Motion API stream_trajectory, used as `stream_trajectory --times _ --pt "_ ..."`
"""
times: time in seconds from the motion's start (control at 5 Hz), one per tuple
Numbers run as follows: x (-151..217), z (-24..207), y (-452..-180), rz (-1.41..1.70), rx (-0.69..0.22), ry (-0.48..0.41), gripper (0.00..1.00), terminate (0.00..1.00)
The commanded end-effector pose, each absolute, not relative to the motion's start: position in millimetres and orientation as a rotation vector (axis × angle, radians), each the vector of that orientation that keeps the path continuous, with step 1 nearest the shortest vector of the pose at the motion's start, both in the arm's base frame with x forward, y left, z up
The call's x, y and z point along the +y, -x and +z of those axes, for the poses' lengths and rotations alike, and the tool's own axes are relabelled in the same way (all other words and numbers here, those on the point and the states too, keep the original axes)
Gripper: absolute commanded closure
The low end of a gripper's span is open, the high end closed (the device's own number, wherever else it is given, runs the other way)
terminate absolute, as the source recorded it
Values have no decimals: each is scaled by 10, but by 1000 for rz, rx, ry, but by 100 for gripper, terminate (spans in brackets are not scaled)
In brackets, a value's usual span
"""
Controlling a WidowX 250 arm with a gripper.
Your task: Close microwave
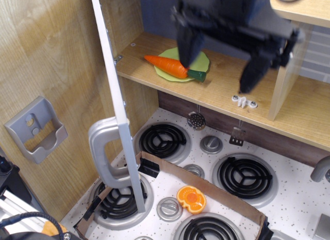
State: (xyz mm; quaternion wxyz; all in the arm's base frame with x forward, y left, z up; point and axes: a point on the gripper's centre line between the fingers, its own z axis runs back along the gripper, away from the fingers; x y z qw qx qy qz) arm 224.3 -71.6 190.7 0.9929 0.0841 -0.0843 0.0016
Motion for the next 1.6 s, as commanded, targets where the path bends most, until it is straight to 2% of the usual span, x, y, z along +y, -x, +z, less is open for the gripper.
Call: stream_trajectory --times 0.0,0.4,0.6,0.8,1.2,1.4 --pt "-626 2384 -1903 83 -202 -202 0 0" --pt "-479 2287 -1430 122 -164 -135 0 0" --pt "-397 2149 -1269 130 -143 -98 0 0" --pt "-383 1900 -1110 150 -141 -39 0 0" --pt "-492 1555 -1104 151 -140 14 0 0" --pt "-525 1426 -1245 117 -152 23 0 0"
